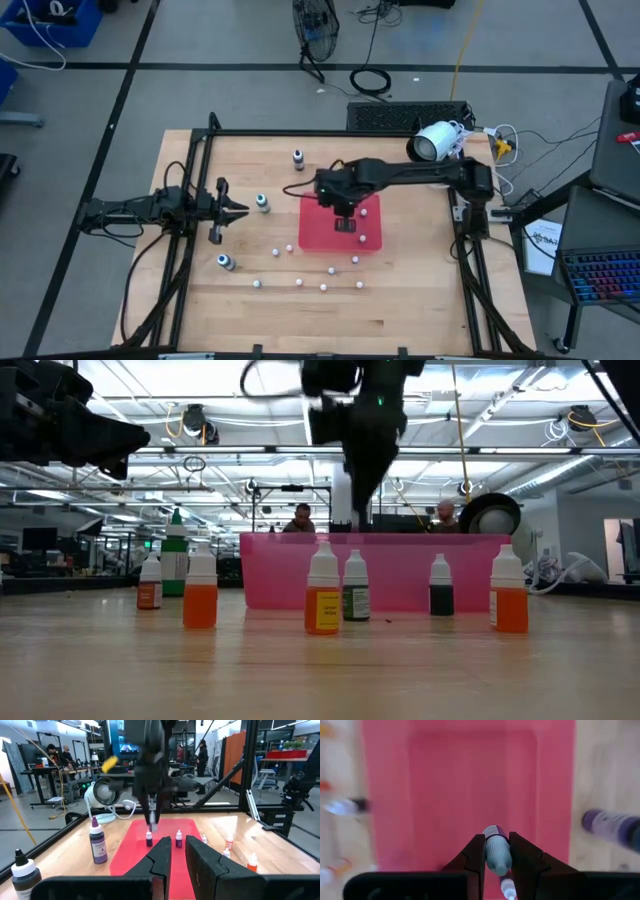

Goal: Pick & Place food coloring
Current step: Put the small purple food coloring bottle into the red bin

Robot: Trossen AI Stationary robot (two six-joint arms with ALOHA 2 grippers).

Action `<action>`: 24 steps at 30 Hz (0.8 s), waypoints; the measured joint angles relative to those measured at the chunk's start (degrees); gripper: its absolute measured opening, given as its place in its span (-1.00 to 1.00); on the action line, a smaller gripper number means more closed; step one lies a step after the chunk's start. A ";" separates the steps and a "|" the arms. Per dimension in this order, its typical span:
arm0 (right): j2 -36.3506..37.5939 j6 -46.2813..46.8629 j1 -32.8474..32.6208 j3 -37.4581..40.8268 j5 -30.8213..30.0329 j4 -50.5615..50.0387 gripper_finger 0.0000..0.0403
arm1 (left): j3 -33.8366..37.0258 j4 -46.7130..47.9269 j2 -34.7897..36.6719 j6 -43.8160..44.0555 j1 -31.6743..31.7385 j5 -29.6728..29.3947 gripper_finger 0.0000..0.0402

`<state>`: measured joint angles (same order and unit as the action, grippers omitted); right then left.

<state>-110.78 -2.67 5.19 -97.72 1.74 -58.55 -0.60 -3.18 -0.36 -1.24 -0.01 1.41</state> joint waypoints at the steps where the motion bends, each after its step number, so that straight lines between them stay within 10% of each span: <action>1: -0.48 -0.19 0.32 0.99 -0.03 0.22 -0.75 | 0.00 0.01 0.00 0.00 0.00 0.01 -0.70; 24: -1.23 0.05 2.50 17.38 0.04 15.09 -0.57 | 0.00 0.02 0.00 -0.02 0.01 0.00 -0.70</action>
<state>-112.01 -2.63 7.68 -80.35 1.78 -43.46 -0.60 -3.16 -0.36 -1.26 0.00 1.41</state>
